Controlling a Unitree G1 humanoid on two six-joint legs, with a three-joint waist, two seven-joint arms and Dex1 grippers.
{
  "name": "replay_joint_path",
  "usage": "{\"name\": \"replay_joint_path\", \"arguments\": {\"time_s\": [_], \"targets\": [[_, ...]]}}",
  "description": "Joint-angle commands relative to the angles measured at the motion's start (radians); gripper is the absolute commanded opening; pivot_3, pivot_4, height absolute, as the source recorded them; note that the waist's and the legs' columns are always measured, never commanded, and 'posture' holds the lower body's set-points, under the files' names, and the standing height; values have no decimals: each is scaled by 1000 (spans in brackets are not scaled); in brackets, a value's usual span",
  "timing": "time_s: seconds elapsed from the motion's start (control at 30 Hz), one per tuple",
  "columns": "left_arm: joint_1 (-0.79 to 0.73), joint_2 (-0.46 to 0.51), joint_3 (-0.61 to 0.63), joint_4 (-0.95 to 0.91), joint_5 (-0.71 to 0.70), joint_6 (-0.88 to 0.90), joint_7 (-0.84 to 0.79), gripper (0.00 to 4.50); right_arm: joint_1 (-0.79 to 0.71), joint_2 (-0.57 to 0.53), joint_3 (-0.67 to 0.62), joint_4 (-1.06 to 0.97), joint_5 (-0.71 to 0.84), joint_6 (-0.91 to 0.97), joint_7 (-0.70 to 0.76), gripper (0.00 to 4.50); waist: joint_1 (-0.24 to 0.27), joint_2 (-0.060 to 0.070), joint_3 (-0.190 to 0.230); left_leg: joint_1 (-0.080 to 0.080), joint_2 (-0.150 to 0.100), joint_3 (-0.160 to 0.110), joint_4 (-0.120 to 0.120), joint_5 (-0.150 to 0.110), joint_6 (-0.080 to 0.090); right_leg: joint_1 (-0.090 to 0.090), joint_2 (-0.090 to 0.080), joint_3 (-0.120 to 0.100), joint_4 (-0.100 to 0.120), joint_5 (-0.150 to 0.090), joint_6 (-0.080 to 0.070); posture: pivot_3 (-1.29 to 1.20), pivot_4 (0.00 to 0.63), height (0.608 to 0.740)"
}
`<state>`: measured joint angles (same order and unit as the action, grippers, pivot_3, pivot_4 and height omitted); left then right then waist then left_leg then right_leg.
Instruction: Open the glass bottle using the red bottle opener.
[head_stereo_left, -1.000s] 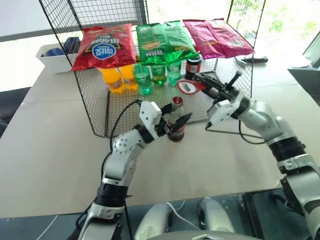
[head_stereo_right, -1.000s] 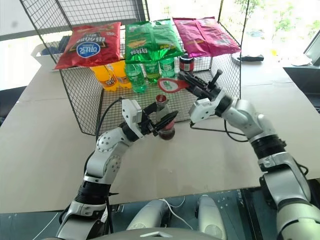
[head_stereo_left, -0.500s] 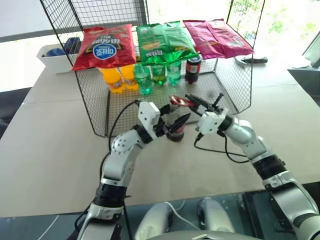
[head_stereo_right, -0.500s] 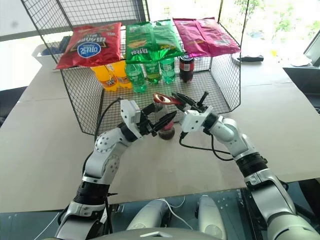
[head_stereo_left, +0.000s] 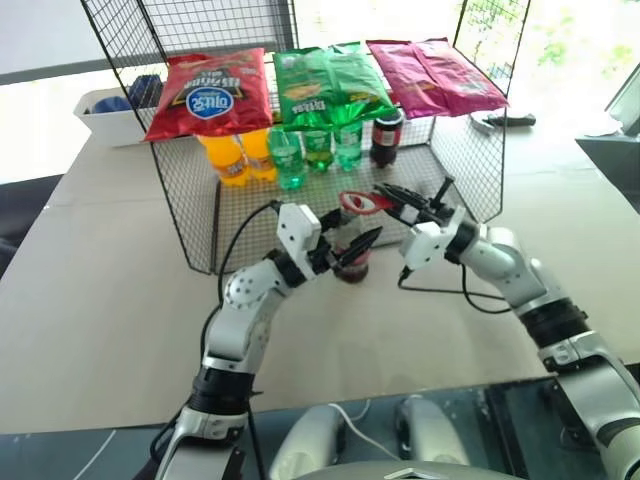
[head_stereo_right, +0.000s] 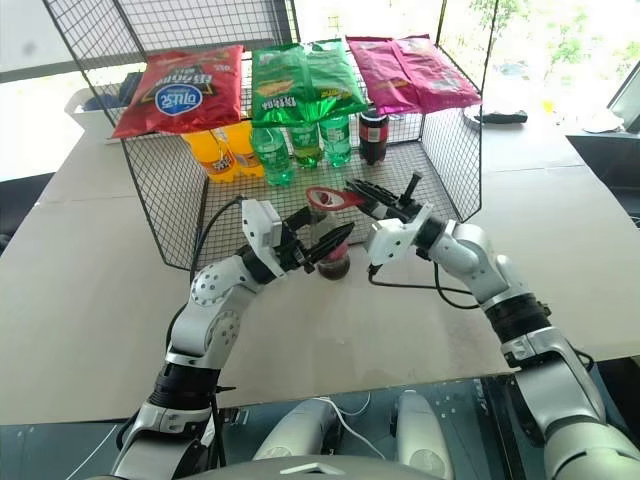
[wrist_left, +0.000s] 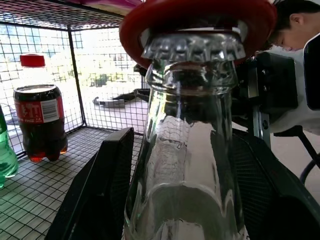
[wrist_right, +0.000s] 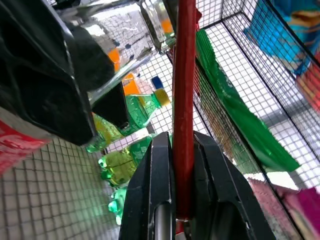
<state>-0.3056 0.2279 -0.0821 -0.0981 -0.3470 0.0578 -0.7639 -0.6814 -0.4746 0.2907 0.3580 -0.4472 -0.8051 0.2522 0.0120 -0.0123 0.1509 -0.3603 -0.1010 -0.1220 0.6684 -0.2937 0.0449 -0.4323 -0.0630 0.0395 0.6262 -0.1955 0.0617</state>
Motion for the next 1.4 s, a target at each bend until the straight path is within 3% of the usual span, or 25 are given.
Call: {"name": "replay_joint_path", "arguments": {"time_s": [0.03,0.67,0.73,0.77,0.83,0.87,1.1,1.23,1.4], "targets": [[-2,-13,-20,6,-3,3,0,2697,-64,10,-25,-116,10,-38,-10,0,-1,0,0,0,0,0,0,0,0,-1,0,0,0,0,0,0,150,734],[10,-15,-11,-18,-25,25,8,2697,-13,27,-78,-115,87,58,-21,0,1,0,0,-1,0,-1,0,0,0,-1,0,0,0,0,0,0,150,734],[11,-15,-11,-24,-30,31,9,3296,-2,29,-79,-116,99,67,-16,0,0,0,0,-1,0,0,0,0,0,-1,0,0,0,0,0,0,150,734],[10,-15,-9,-24,-29,30,11,3340,8,32,-79,-116,107,75,-13,0,-1,0,0,-1,0,0,0,0,0,-1,0,0,0,0,0,0,150,734],[9,-16,-6,-24,-26,28,13,4277,20,35,-79,-118,116,85,-10,0,-2,0,0,-1,0,0,0,0,0,-1,0,0,0,0,0,0,150,734],[9,-17,-6,-24,-23,25,14,4431,28,38,-80,-120,125,94,-6,0,-1,0,0,-1,0,-1,0,0,0,-1,0,0,0,0,0,0,150,734],[21,-8,-6,-45,-19,24,12,4431,73,63,-87,-132,236,170,61,0,-2,0,0,-1,0,0,-1,0,0,-1,0,0,0,0,0,0,150,734],[75,47,-1,-113,-21,54,-4,4431,174,113,-126,-210,467,409,159,0,-2,0,0,-1,0,-1,-1,0,0,-1,0,0,-1,0,0,0,150,734],[167,111,36,-175,-27,83,12,4431,335,107,-185,-379,637,745,214,0,2,1,1,-2,0,-1,-2,0,0,-2,-1,0,-1,0,0,0,150,734]]}}
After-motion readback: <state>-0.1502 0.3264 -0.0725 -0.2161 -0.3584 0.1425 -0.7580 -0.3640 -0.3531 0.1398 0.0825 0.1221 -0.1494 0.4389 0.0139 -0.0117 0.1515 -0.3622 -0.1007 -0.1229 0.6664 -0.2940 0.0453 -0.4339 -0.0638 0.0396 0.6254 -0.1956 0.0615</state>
